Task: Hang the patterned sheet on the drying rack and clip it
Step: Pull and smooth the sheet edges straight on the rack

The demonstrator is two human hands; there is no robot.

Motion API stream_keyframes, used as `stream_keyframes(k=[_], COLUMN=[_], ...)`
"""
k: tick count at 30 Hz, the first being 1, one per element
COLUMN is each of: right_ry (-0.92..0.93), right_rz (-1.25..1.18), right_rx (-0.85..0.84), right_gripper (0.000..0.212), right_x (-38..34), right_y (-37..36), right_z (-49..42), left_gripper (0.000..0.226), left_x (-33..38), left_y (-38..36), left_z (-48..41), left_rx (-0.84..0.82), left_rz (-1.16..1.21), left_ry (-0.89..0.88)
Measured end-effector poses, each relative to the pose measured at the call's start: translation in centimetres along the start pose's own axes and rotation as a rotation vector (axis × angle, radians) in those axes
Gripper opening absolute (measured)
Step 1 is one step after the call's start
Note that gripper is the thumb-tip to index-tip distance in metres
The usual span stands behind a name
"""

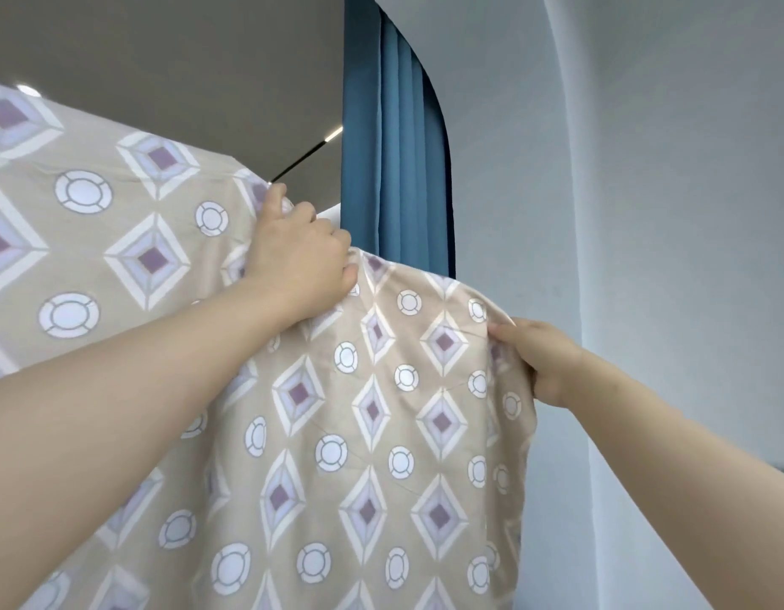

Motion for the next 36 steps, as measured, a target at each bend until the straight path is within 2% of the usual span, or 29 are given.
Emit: stream_keyframes(k=[4,7,12,14,16,18,21,24,25,26,29,31,33,35,36], right_ry=[-0.022,0.01,0.152,0.215,0.236,0.213,0.156,0.09,0.109,0.159,0.317,0.367,0.331,0.263,0.261], right_rz=[-0.252,-0.491,-0.813,-0.849,-0.751,-0.546,-0.31,-0.035,-0.011,-0.074,-0.497,-0.496,-0.126,0.298,0.407], right_rx=[-0.046,-0.062,0.064,0.102,0.071,-0.001,-0.058,-0.062,-0.048,-0.004,0.177,0.113,0.046,0.111,0.178], right_gripper=[0.011,0.019,0.007,0.006,0.012,0.02,0.033,0.044,0.044,0.042,0.035,0.031,0.036,0.039,0.03], right_x=[-0.8,-1.7,-3.4,-3.9,-4.3,-4.3,-4.0,-3.4,-3.4,-3.8,-4.9,-5.1,-4.6,-3.9,-4.0], right_y=[0.6,1.7,5.2,6.5,6.8,6.5,6.4,6.3,6.3,6.7,9.2,8.8,7.1,6.1,6.1], right_z=[0.9,1.4,1.5,1.9,2.3,2.7,3.1,3.4,3.4,3.4,3.6,3.7,3.4,3.1,3.1], left_gripper=[0.046,0.046,0.052,0.051,0.037,0.021,0.022,0.021,0.021,0.021,0.021,0.021,0.019,0.019,0.019], left_x=[1.9,3.3,5.7,6.5,7.4,8.2,8.7,8.8,8.8,8.7,8.4,8.1,7.9,7.6,7.5], left_y=[-0.2,-0.4,-0.3,-0.3,0.0,0.4,0.6,0.5,0.5,0.5,1.2,1.9,2.3,2.5,2.5], left_z=[-0.2,-0.7,-1.8,-2.4,-3.2,-3.7,-4.2,-4.4,-4.5,-4.5,-4.8,-5.1,-5.2,-5.3,-5.2], left_rx=[0.001,0.018,0.042,0.008,-0.018,-0.021,0.008,0.052,0.059,0.069,0.131,0.174,0.198,0.203,0.198], left_rz=[0.085,0.154,0.297,0.381,0.45,0.484,0.501,0.53,0.533,0.538,0.582,0.603,0.615,0.61,0.597], left_ry=[-0.005,-0.033,-0.104,-0.128,-0.146,-0.147,-0.102,-0.049,-0.041,-0.036,-0.016,-0.009,-0.006,-0.014,-0.024])
Point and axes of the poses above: each hand's wrist, its own z-axis away from the middle knuckle, its own y-axis out of the back of the hand, x = y × z, the point moved 6 cm from there along -z, towards the middle knuckle, and after that the axes turned 11 degrees about -y, right-handed, at the moved point
